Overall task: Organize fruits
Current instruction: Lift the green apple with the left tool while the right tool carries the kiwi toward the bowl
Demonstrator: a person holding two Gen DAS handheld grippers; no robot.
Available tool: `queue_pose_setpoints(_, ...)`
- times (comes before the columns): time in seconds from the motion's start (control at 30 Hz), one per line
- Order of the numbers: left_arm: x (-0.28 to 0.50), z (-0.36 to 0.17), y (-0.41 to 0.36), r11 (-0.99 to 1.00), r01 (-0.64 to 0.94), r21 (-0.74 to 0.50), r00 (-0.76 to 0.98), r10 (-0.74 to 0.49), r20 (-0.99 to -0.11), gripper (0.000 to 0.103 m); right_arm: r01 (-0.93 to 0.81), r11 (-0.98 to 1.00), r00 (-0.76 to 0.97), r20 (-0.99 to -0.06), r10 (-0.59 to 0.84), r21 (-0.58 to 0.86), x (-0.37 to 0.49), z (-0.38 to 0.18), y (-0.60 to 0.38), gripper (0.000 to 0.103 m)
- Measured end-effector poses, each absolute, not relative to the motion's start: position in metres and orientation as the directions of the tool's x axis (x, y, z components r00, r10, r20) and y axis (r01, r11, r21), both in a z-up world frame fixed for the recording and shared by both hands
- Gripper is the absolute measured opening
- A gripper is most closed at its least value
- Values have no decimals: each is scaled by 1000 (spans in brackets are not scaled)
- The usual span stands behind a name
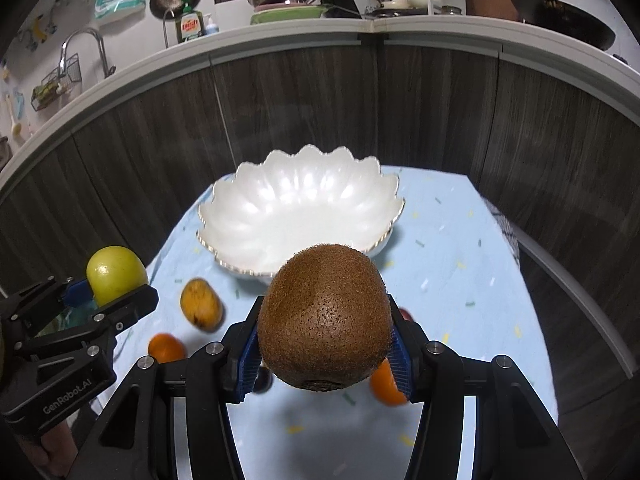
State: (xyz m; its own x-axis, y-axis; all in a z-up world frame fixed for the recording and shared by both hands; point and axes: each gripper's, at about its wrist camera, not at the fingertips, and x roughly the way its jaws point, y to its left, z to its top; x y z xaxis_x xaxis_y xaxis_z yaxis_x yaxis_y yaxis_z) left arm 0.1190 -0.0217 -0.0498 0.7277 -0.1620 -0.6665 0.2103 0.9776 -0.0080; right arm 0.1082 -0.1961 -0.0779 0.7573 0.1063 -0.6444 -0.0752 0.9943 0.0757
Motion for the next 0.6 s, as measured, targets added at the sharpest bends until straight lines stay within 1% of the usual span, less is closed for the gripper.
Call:
queue_pose_setpoints(0.4, 148, -30, -22, 981, 195, -16, 765, -163, -623, 47, -62, 995, 793, -602, 94, 74, 136, -53, -199, 54)
queue_pose_setpoints(0.6, 169, -28, -21, 983, 181, -18, 768, -153, -622, 47, -47, 997, 799, -597, 78, 69, 153, -48, -200, 54)
